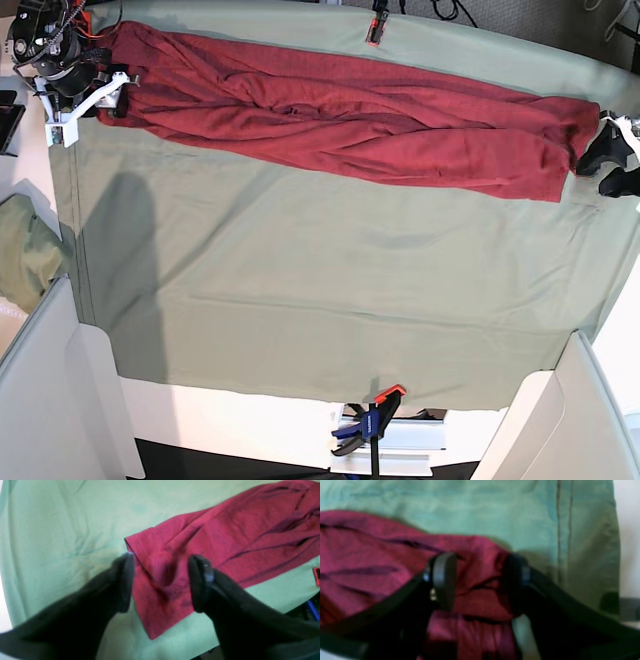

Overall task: Fold the T-shirt properly
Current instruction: 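Regrasp the strip end with the left gripper and tuck it inward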

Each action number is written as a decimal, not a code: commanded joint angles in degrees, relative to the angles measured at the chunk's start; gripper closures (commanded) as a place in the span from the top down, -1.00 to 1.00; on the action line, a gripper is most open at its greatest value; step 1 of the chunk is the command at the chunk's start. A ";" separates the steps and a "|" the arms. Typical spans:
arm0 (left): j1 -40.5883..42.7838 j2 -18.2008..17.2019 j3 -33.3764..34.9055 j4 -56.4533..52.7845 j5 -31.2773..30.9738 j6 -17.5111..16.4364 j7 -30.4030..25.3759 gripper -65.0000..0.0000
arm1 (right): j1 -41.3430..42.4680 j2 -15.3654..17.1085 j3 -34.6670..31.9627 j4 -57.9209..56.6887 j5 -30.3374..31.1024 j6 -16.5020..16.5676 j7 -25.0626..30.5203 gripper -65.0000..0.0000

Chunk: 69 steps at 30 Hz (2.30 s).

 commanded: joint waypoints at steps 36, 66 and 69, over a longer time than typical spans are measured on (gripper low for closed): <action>-12.90 1.90 2.62 -31.15 -17.31 -0.23 7.91 0.17 | 0.70 0.83 0.48 1.03 2.73 -0.02 0.83 0.00; -15.74 6.01 12.48 -30.84 -19.41 -0.23 9.31 0.17 | 0.70 0.83 0.48 1.03 2.73 -0.02 0.61 0.00; -15.41 5.99 12.90 -29.90 -18.40 -0.23 9.51 0.16 | 0.70 0.83 0.48 1.03 2.73 -0.02 0.66 0.00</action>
